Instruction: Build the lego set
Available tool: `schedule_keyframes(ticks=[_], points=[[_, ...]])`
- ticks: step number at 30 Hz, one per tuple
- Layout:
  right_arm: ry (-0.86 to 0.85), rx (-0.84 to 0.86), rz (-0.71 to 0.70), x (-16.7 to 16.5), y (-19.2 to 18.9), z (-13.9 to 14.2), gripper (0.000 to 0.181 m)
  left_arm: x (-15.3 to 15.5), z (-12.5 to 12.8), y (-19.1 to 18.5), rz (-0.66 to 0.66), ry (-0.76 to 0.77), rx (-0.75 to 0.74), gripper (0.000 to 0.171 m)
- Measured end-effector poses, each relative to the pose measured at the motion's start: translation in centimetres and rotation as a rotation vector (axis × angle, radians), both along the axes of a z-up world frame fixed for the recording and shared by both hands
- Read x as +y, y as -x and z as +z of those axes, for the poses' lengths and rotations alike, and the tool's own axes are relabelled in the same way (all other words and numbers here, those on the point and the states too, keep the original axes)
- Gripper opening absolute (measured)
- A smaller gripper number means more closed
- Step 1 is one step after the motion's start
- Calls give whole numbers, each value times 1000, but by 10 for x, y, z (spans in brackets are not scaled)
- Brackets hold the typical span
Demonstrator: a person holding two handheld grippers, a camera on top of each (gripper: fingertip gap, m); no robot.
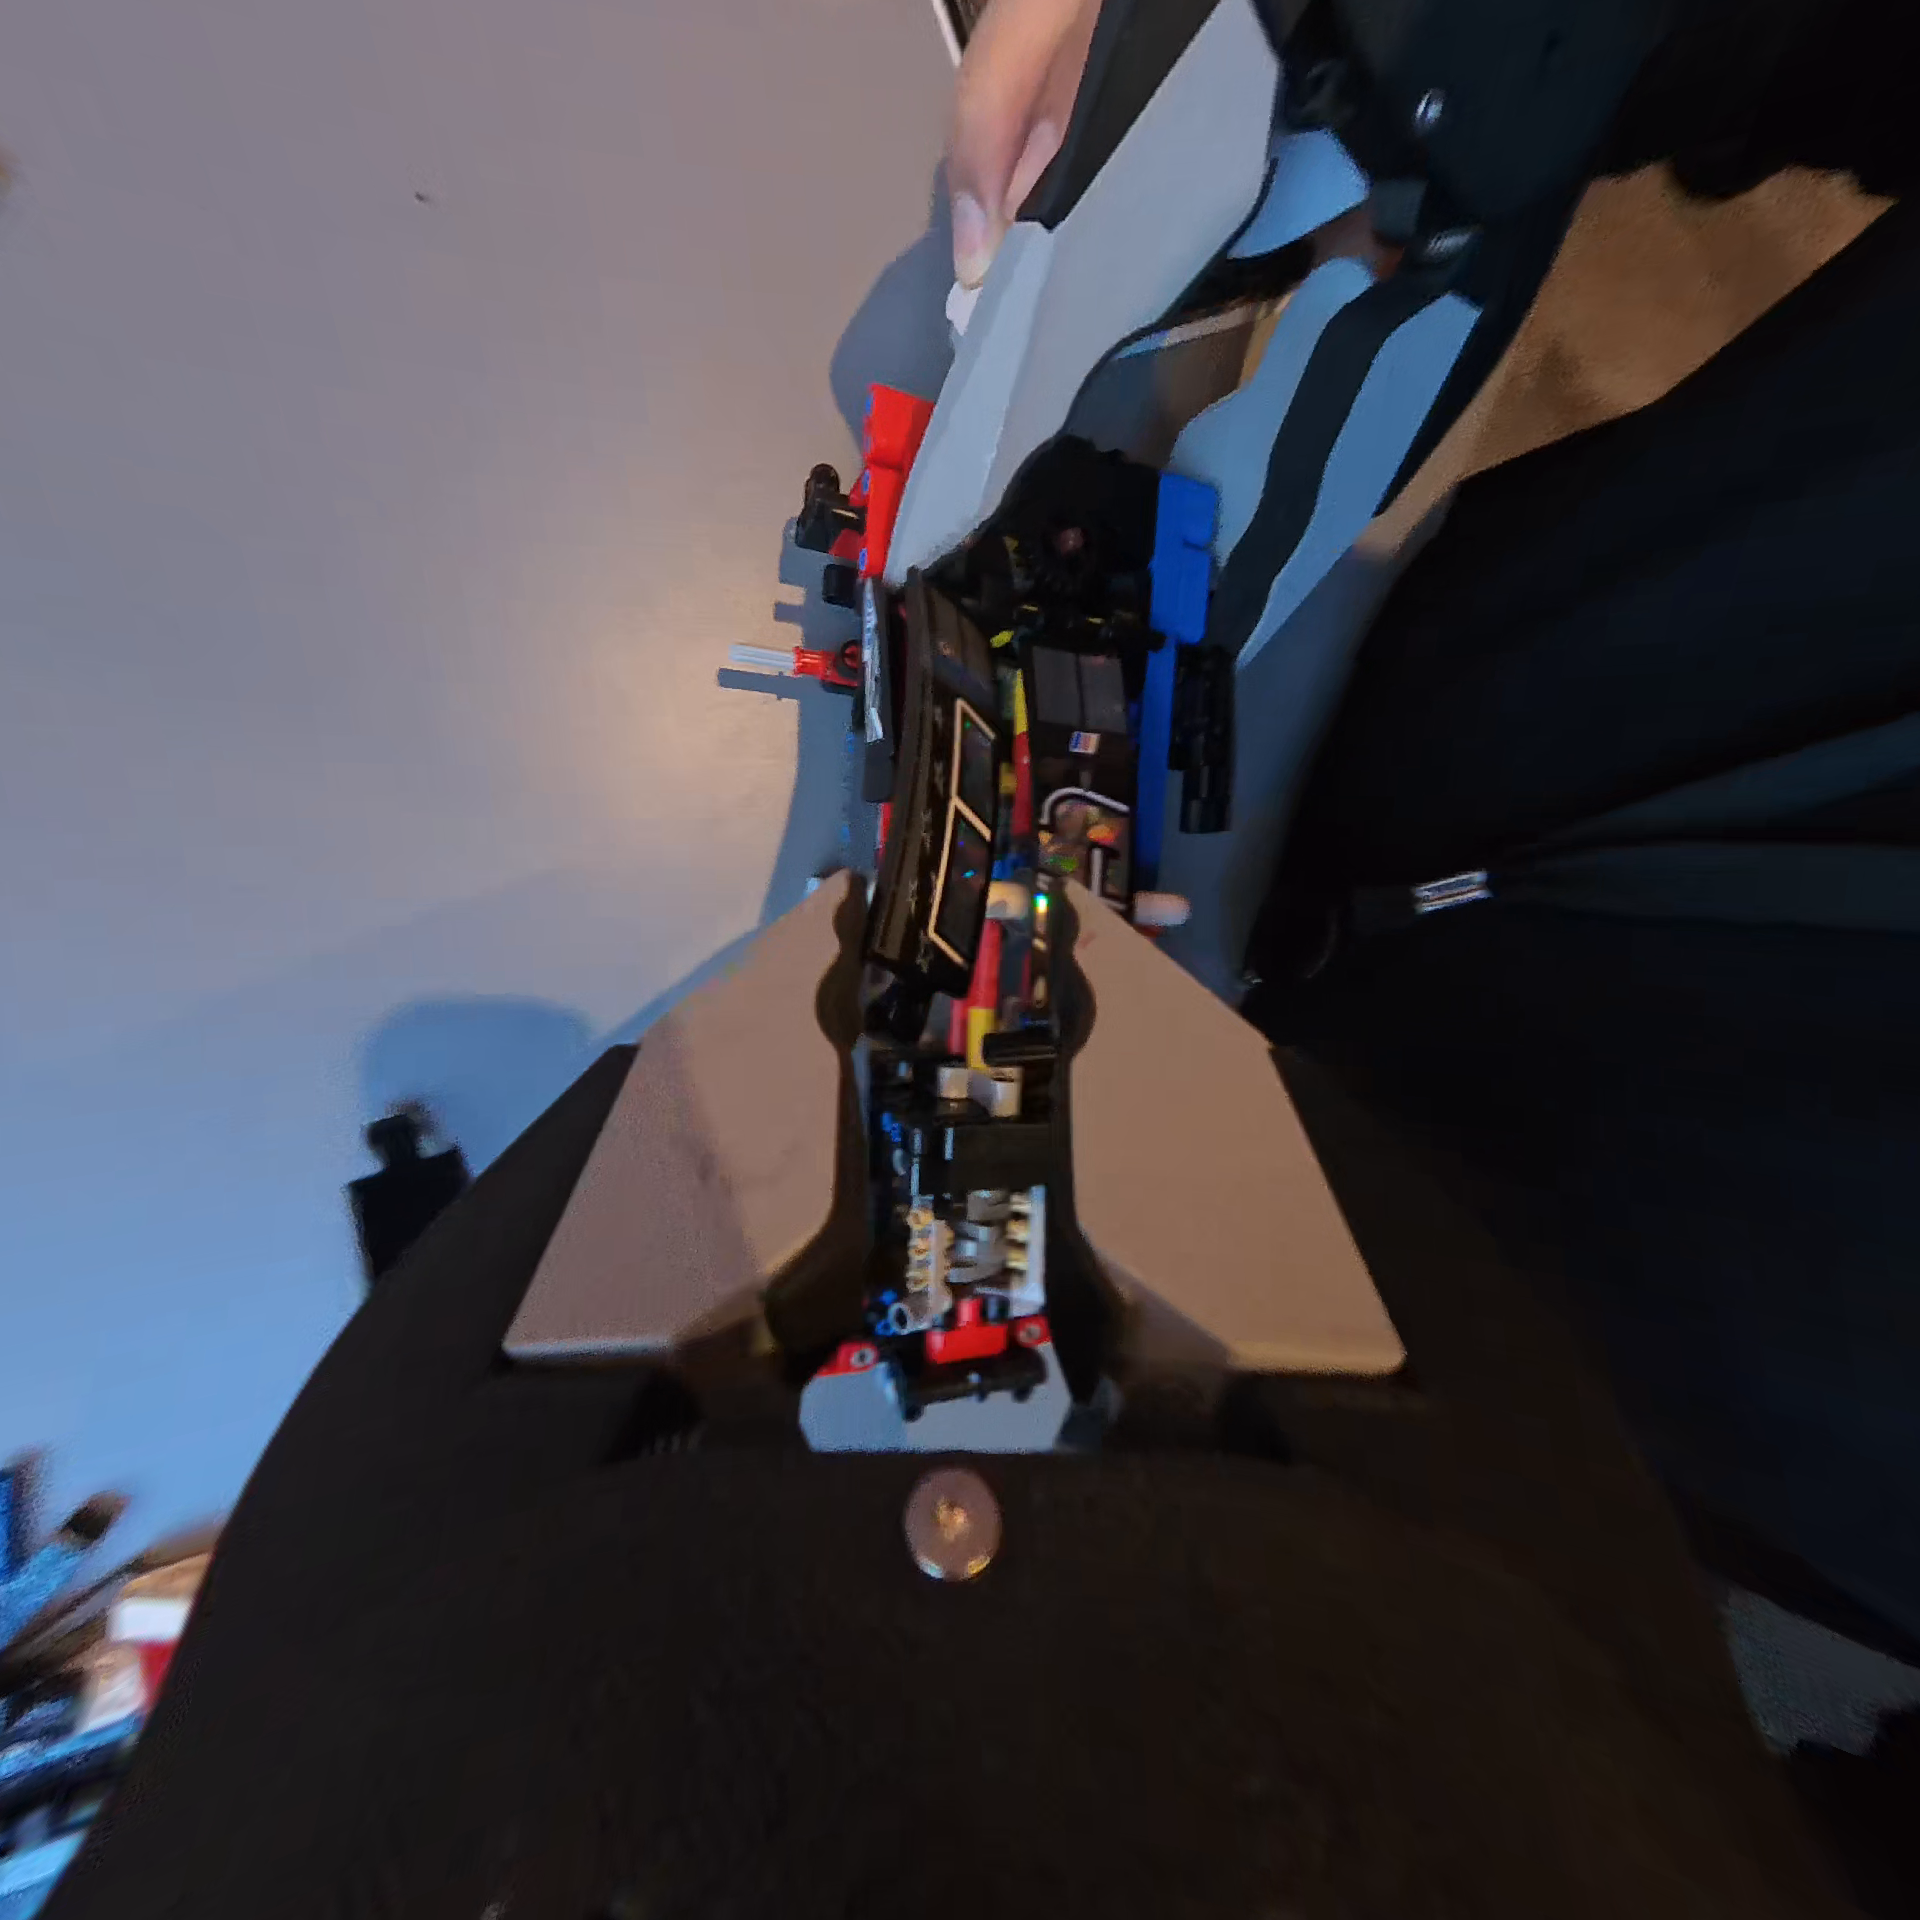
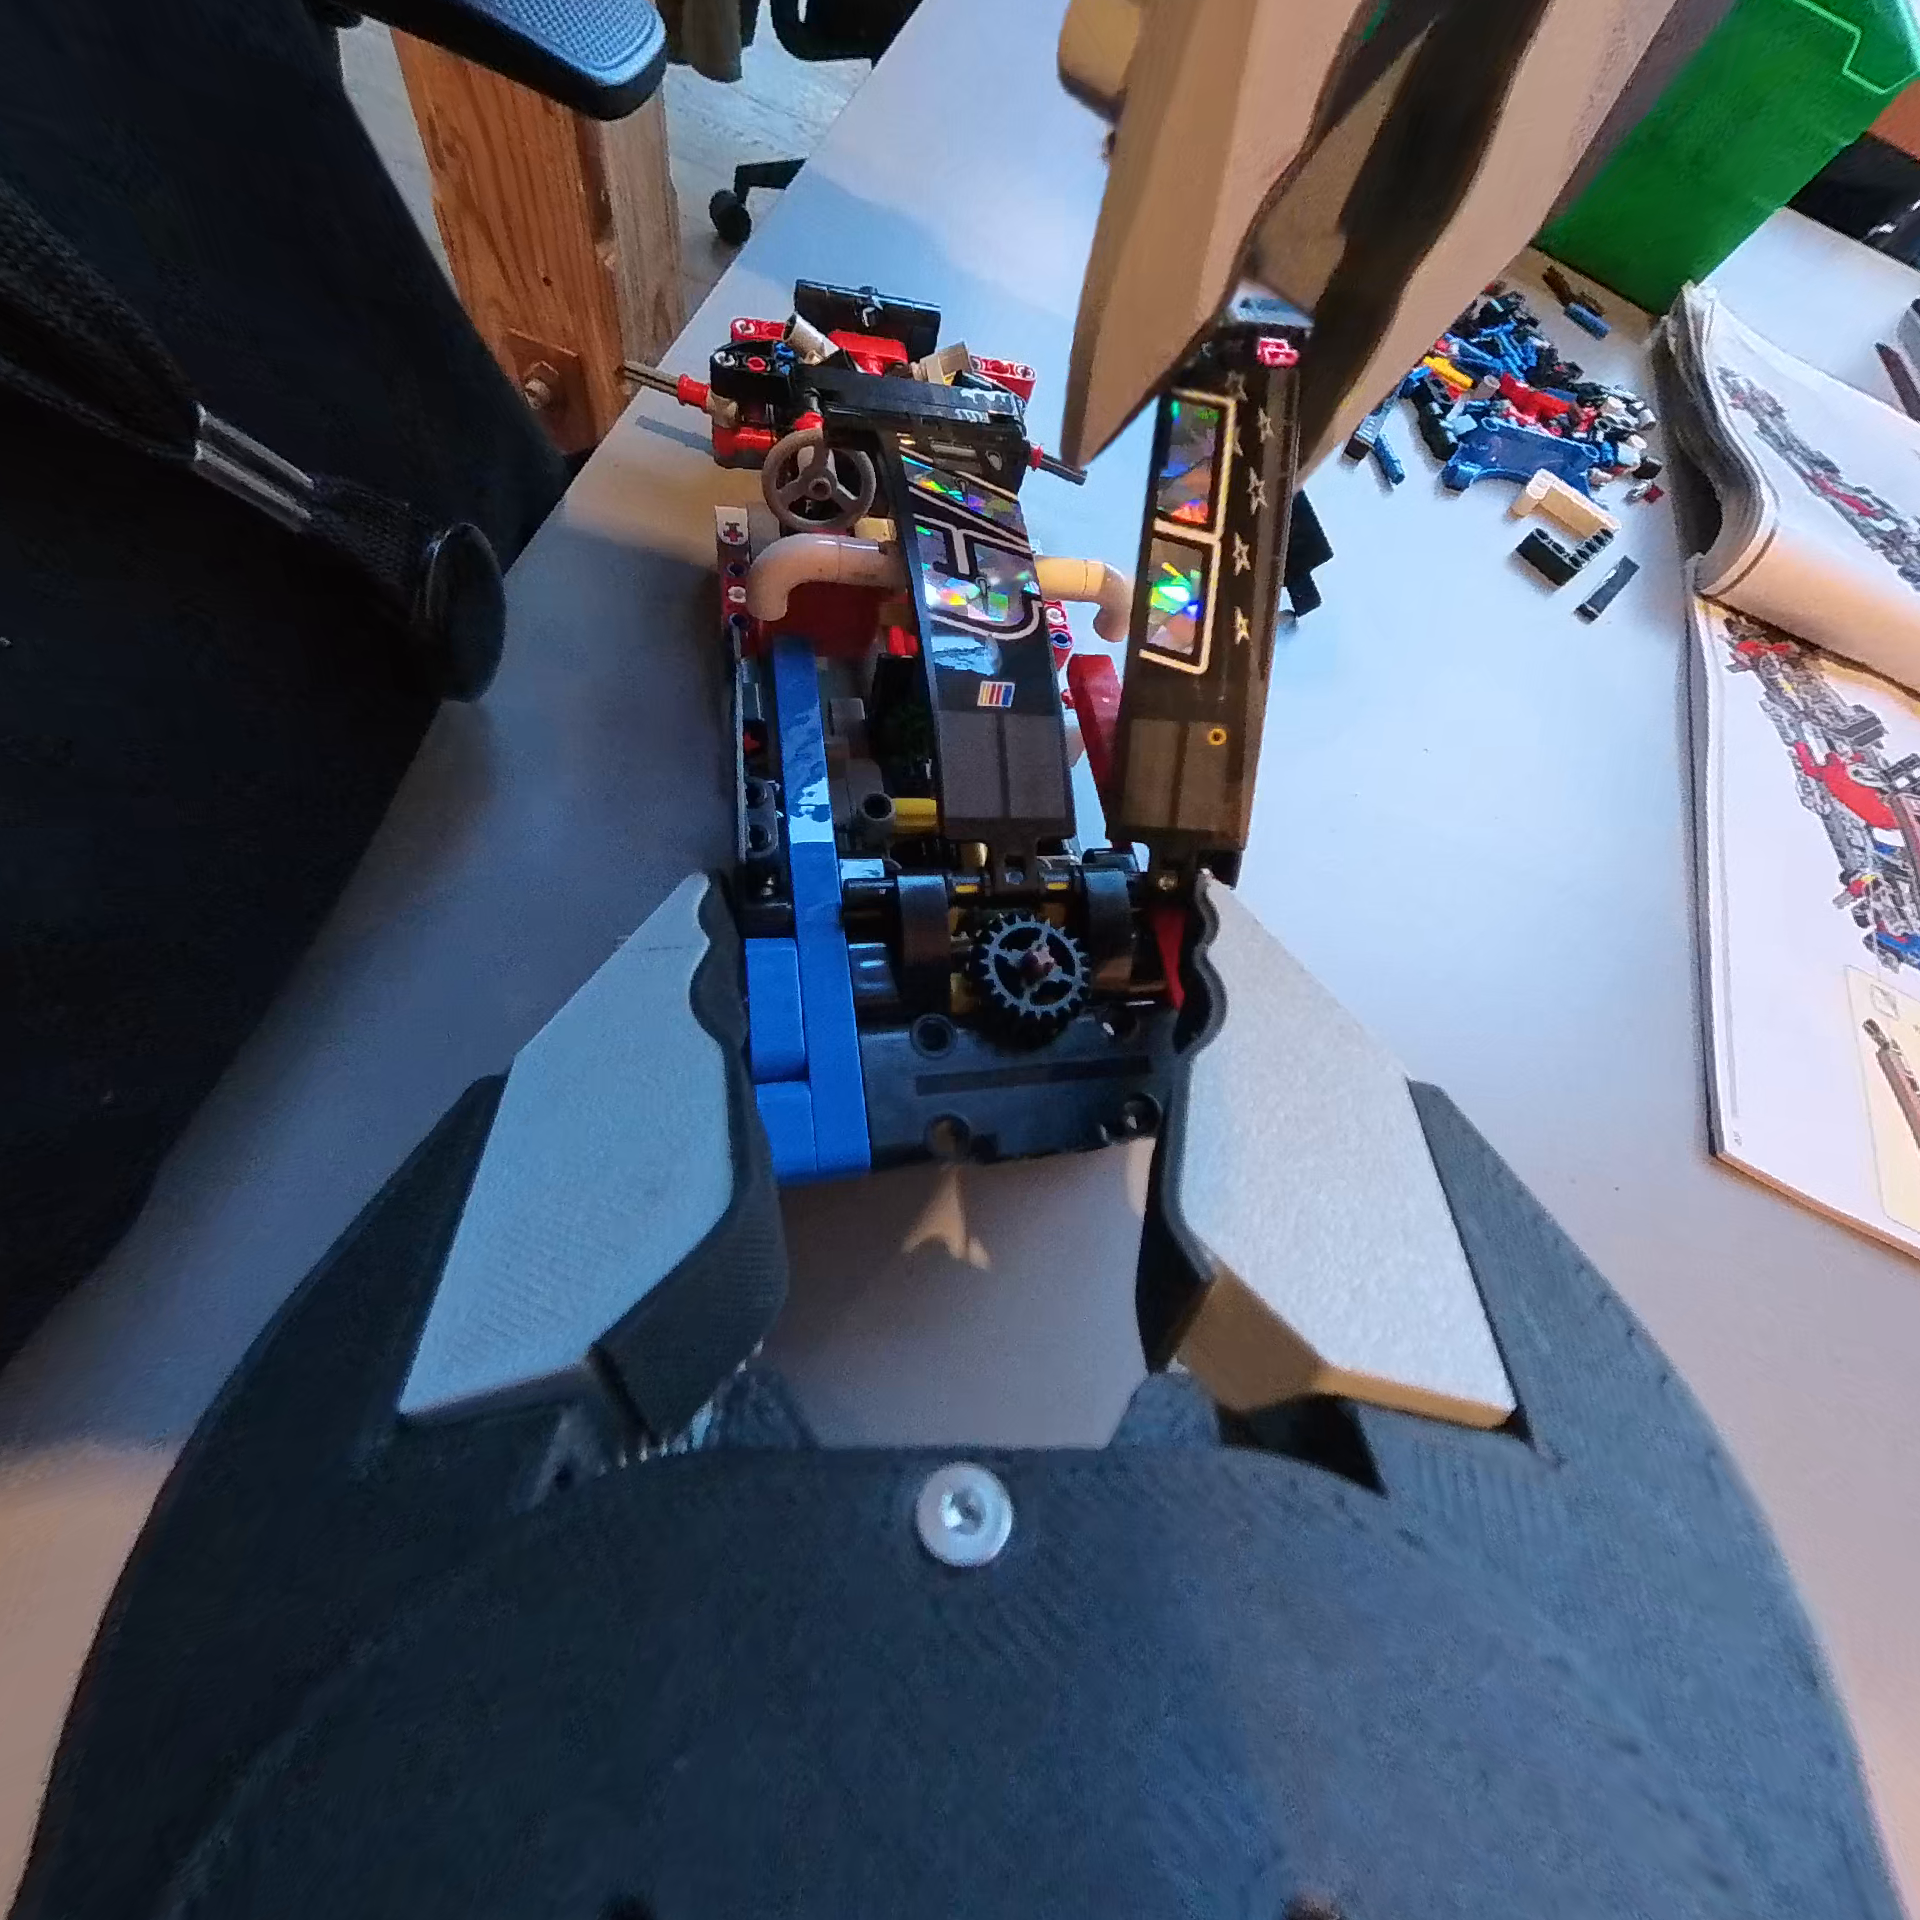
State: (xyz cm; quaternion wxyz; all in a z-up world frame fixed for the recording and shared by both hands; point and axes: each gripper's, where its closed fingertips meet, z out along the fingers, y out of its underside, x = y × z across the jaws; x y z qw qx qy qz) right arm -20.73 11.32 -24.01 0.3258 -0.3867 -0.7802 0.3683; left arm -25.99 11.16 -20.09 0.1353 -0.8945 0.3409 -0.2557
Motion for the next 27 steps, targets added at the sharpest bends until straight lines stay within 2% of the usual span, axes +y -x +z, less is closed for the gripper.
schedule_keyframes(ticks=[3,5,6,9,12,15,17,25,27], points=[[4,-2,1,0,0,0,82,6,-2,3,-72,-146,140,48],[7,-2,2,0,0,0,82,9,0,2,-140,-264,226,48],[8,-1,2,0,0,0,82,11,2,3,-165,-326,269,46],[11,0,4,0,0,0,82,14,2,2,-252,-449,344,24],[12,-2,5,0,0,0,82,14,-4,2,-301,-484,410,27],[12,-2,8,0,0,0,82,14,-11,7,-332,-494,483,23],[5,-4,13,0,0,0,82,11,-10,5,-324,-473,470,23],[-7,-17,34,0,1,0,85,-2,-15,-2,-82,-200,292,23],[6,-12,43,-2,1,1,85,-5,-16,-2,-72,-175,263,23]])
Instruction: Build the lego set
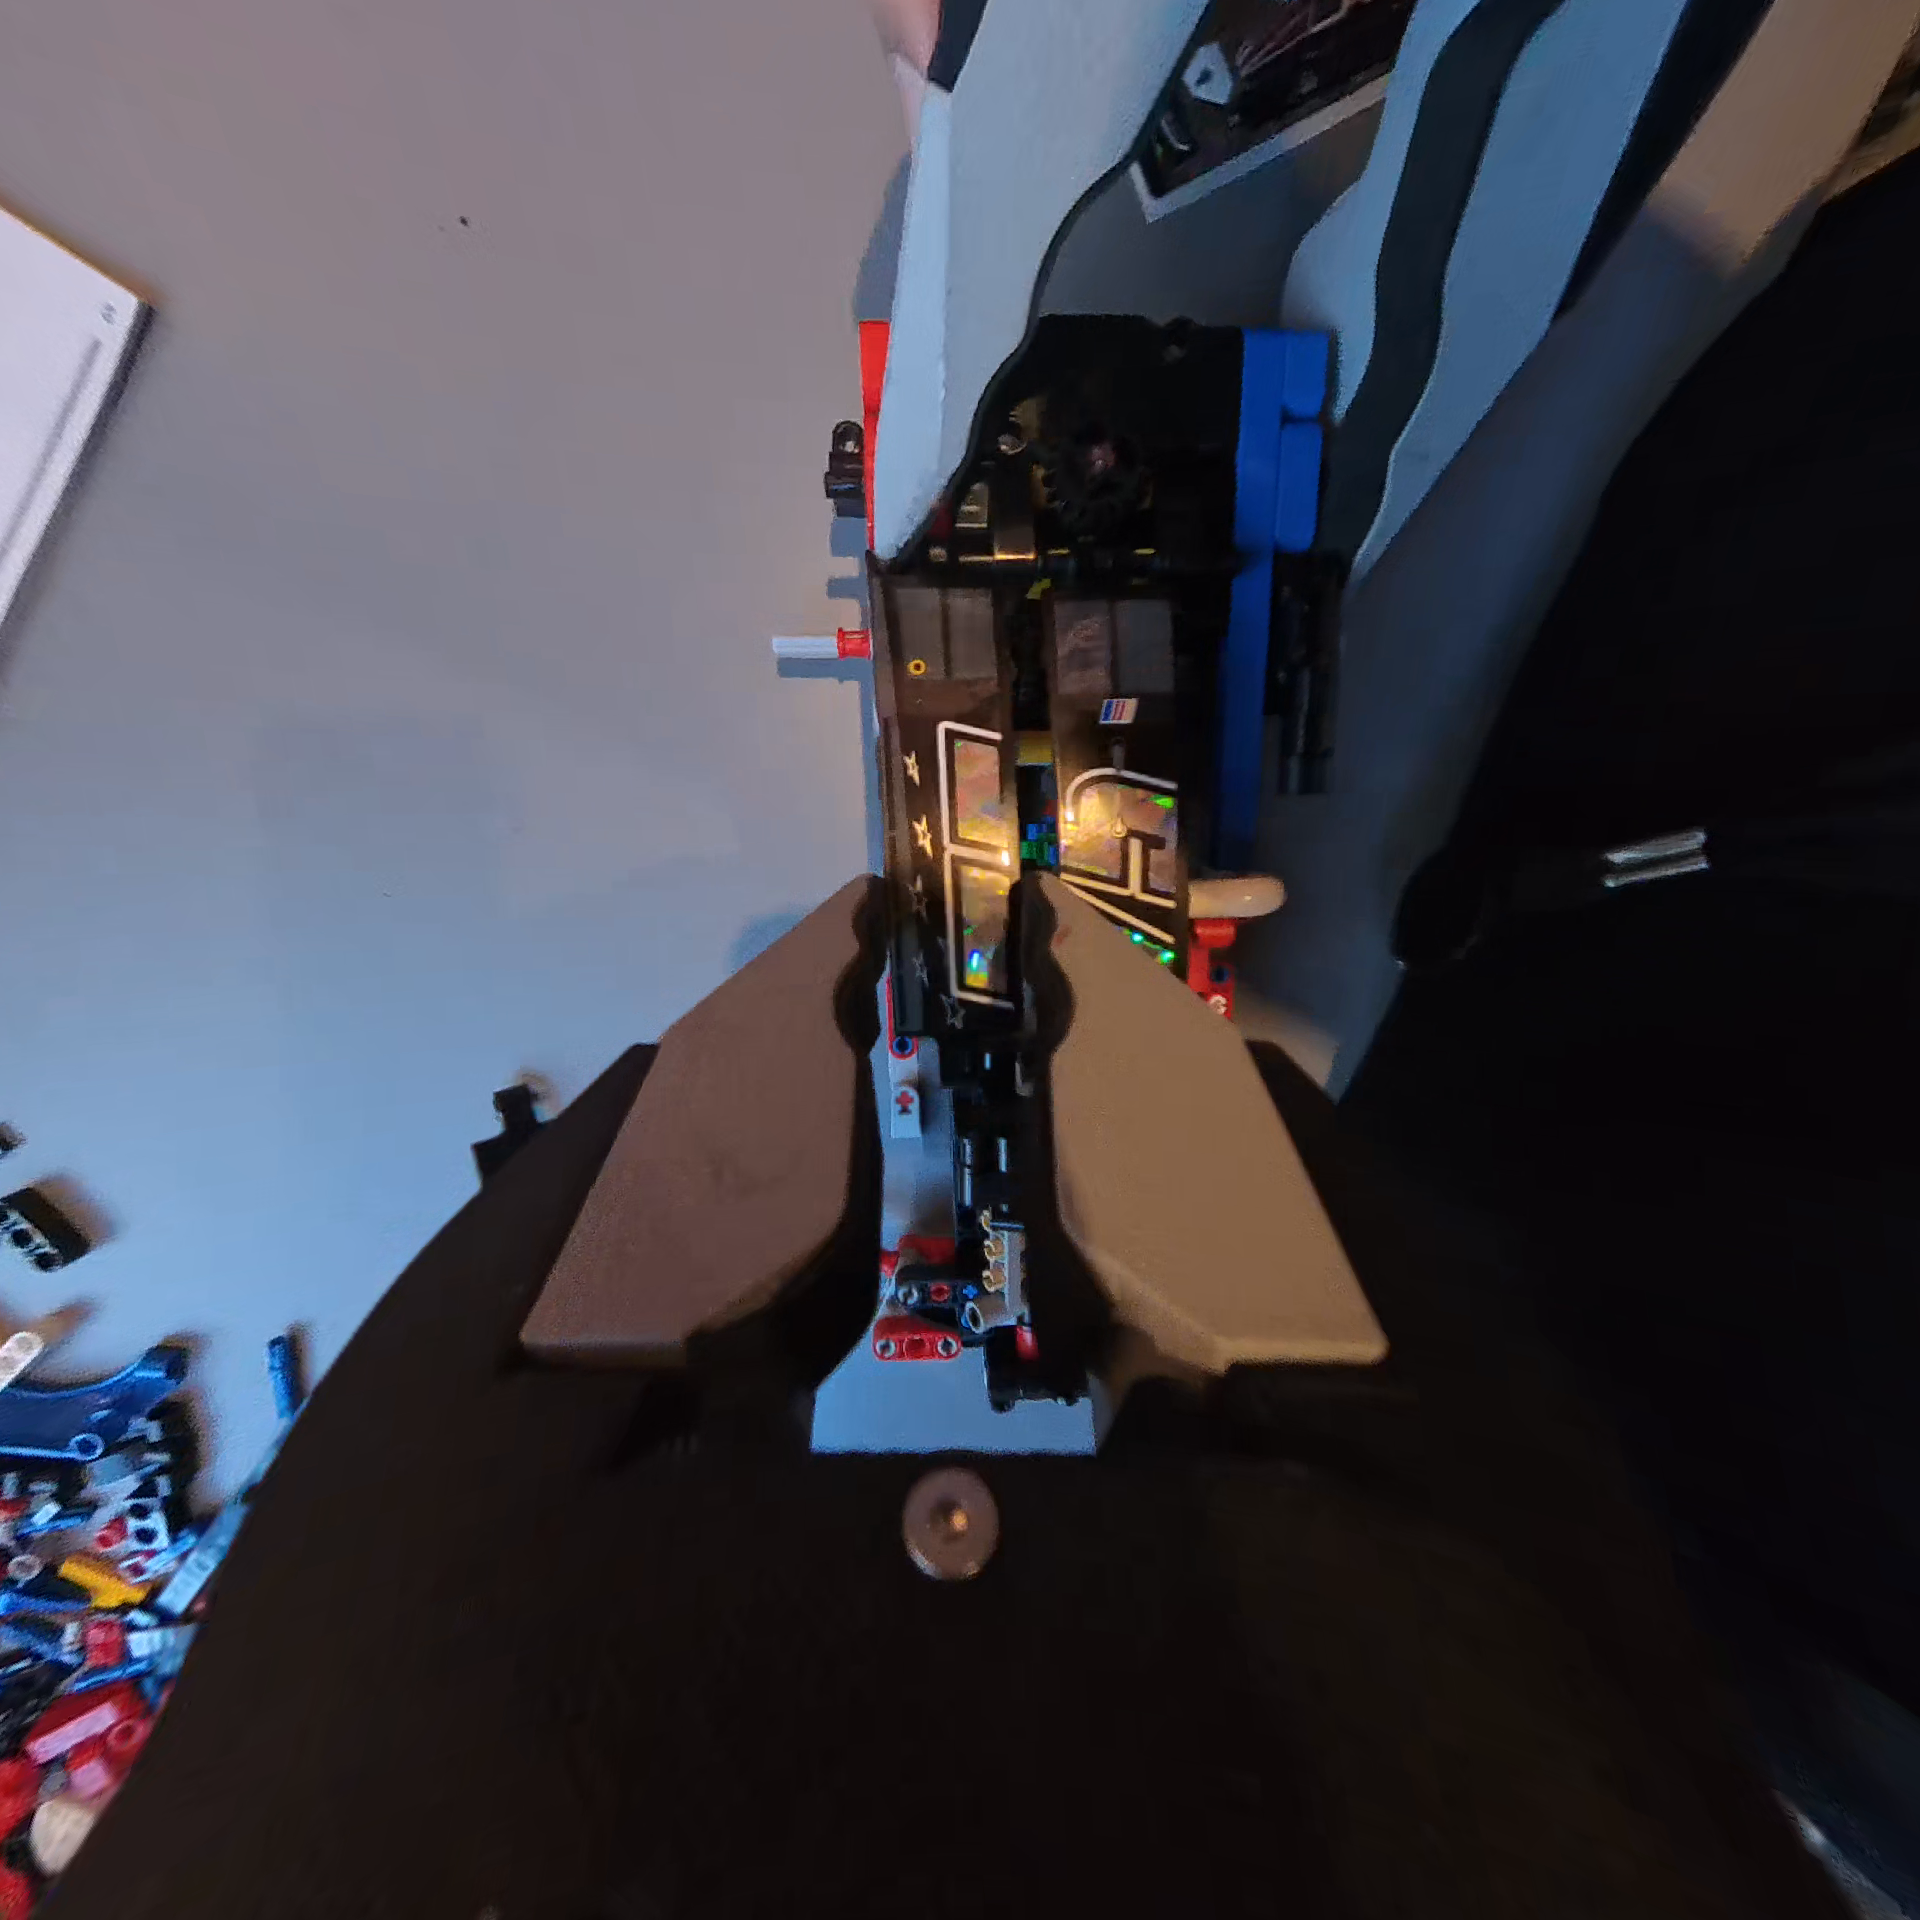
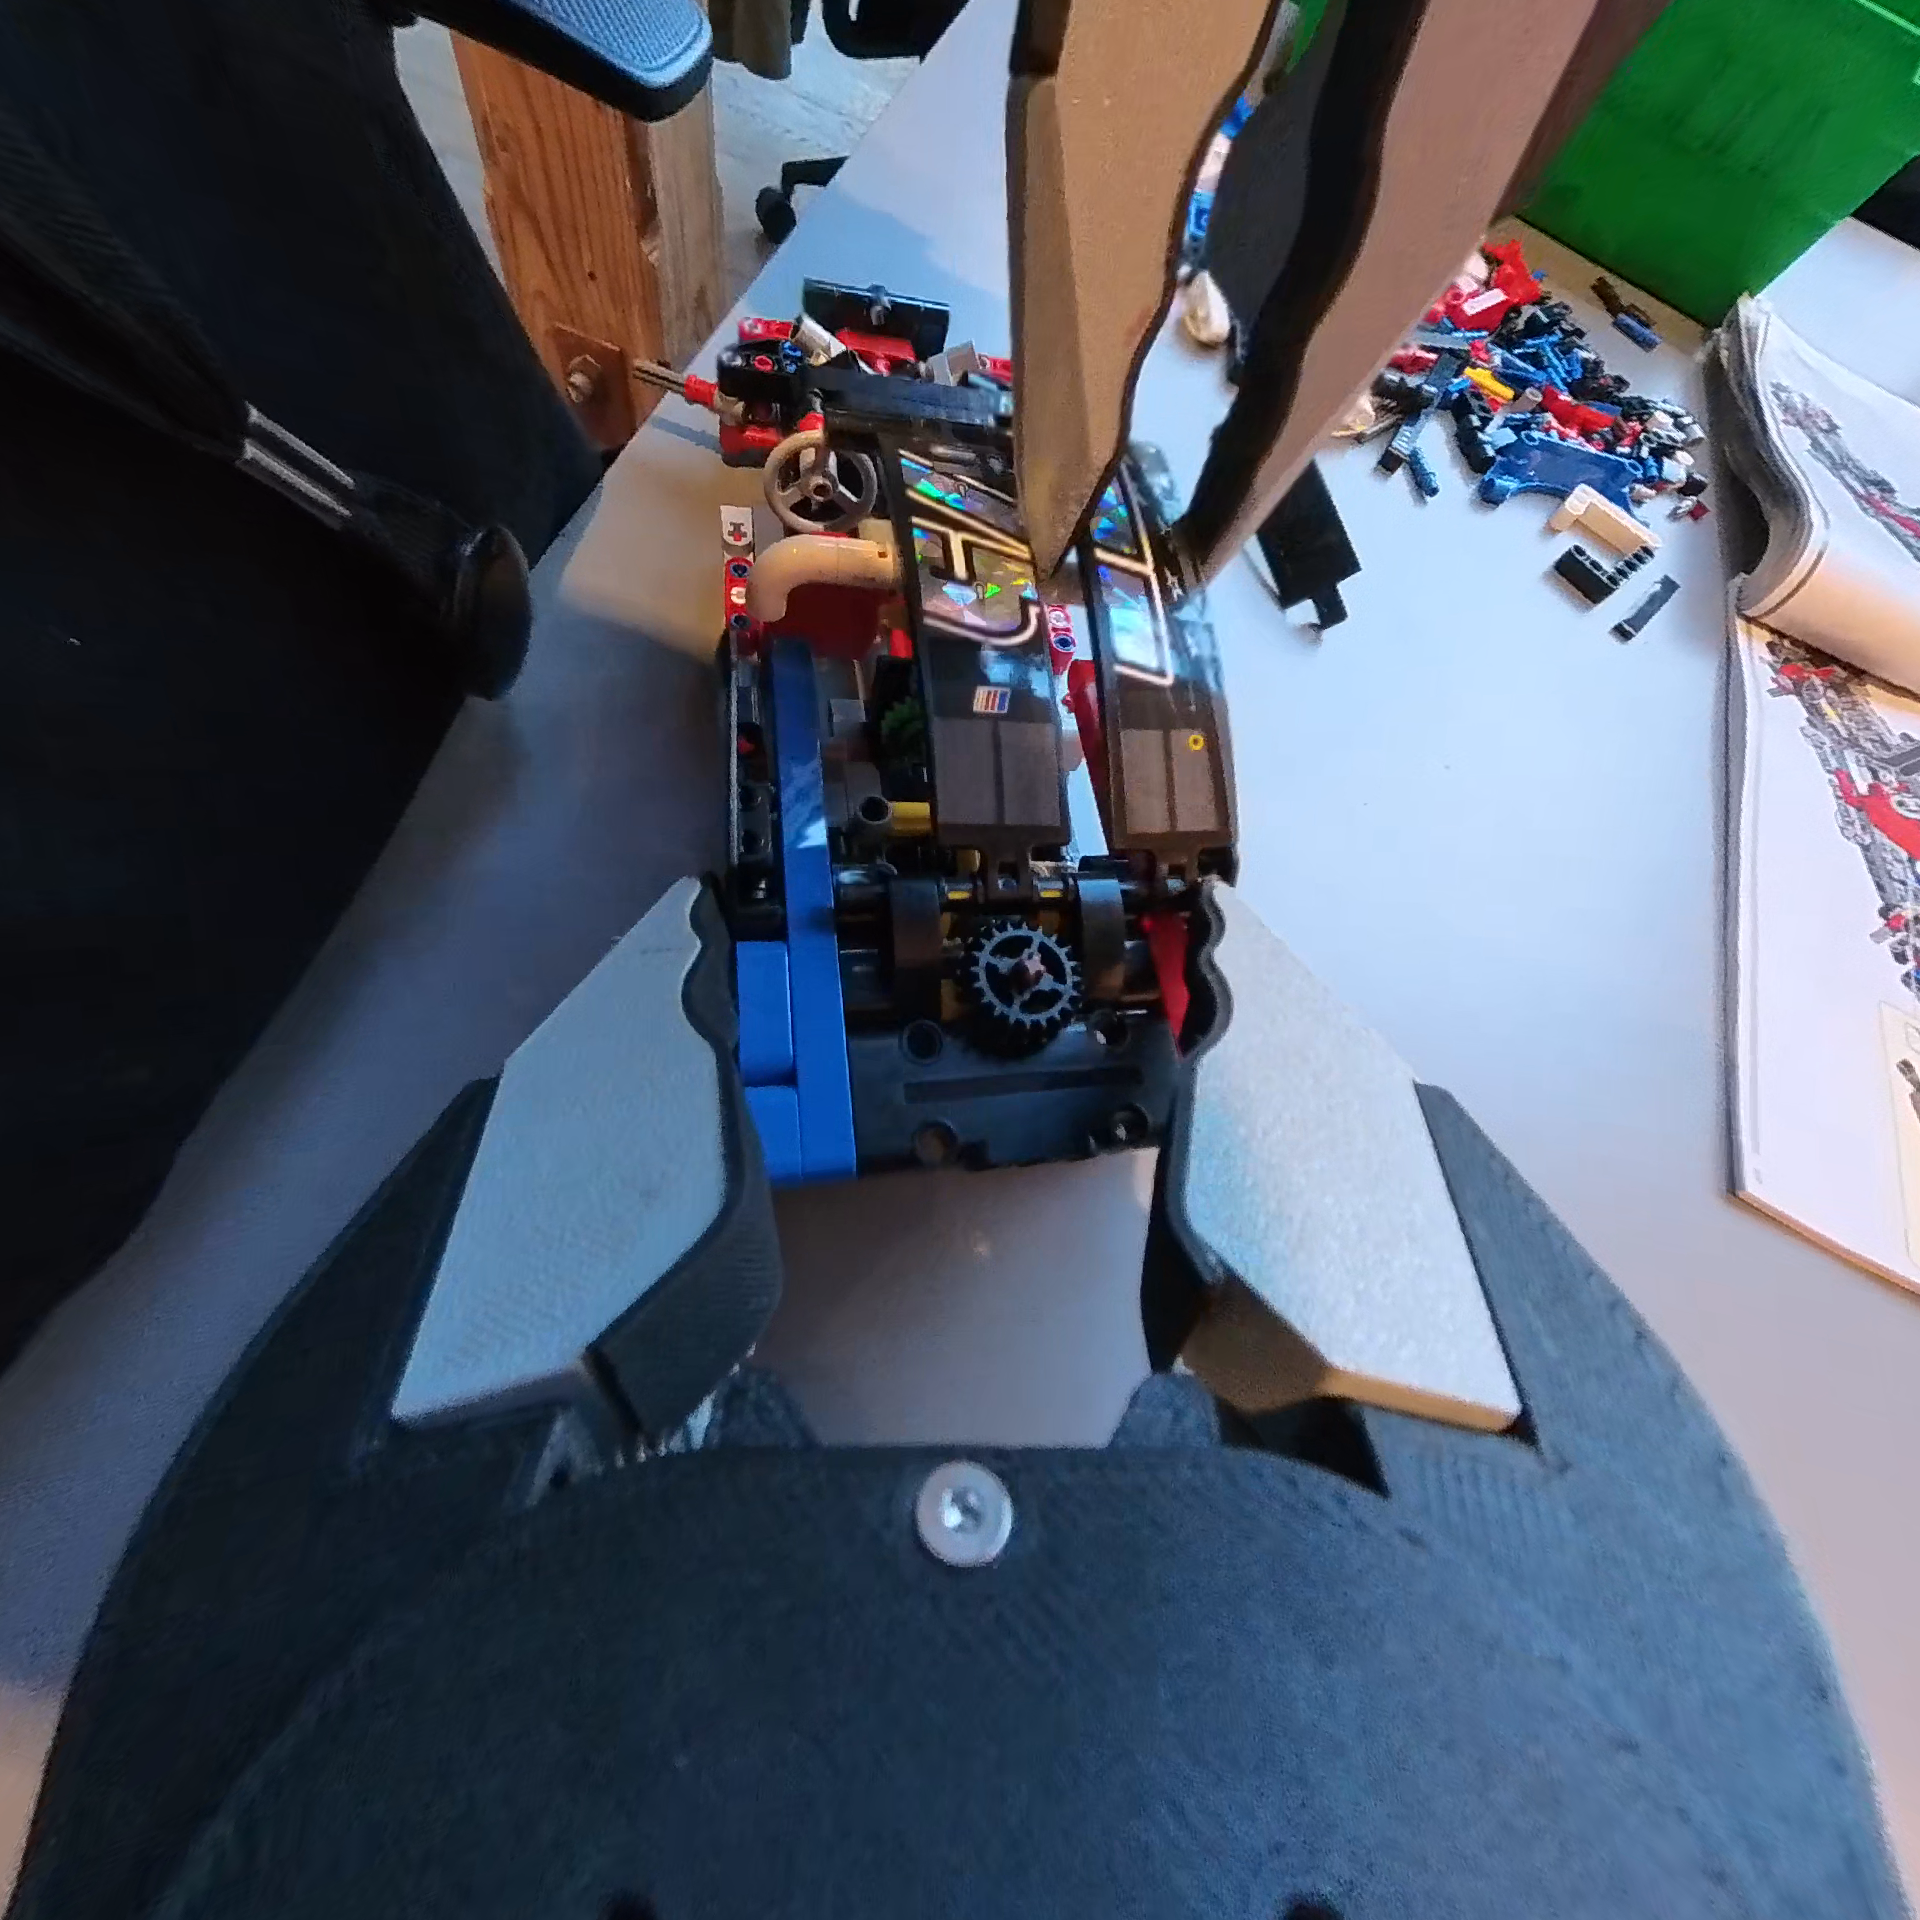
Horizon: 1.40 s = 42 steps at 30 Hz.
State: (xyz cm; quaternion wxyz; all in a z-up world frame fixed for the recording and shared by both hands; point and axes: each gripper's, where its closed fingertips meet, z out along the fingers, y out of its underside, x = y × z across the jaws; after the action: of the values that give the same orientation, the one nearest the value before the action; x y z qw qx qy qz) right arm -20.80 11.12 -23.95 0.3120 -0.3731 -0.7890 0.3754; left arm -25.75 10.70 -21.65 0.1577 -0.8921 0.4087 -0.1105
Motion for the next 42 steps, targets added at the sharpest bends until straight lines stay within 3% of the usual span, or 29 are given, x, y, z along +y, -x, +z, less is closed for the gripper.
schedule_keyframes(ticks=[5,13,22,34,42], points=[[4,14,8,-2,-1,0,85,-2,0,-2,-76,-10,16,23],[23,9,19,-6,-2,0,85,-6,-4,-3,-73,15,-50,23],[24,10,5,-7,1,1,84,-2,-5,4,-168,-58,7,23],[61,17,20,-10,1,2,85,-8,-8,2,-104,47,-106,22],[58,-1,24,-10,1,2,85,-10,-8,1,-92,26,-109,23]])
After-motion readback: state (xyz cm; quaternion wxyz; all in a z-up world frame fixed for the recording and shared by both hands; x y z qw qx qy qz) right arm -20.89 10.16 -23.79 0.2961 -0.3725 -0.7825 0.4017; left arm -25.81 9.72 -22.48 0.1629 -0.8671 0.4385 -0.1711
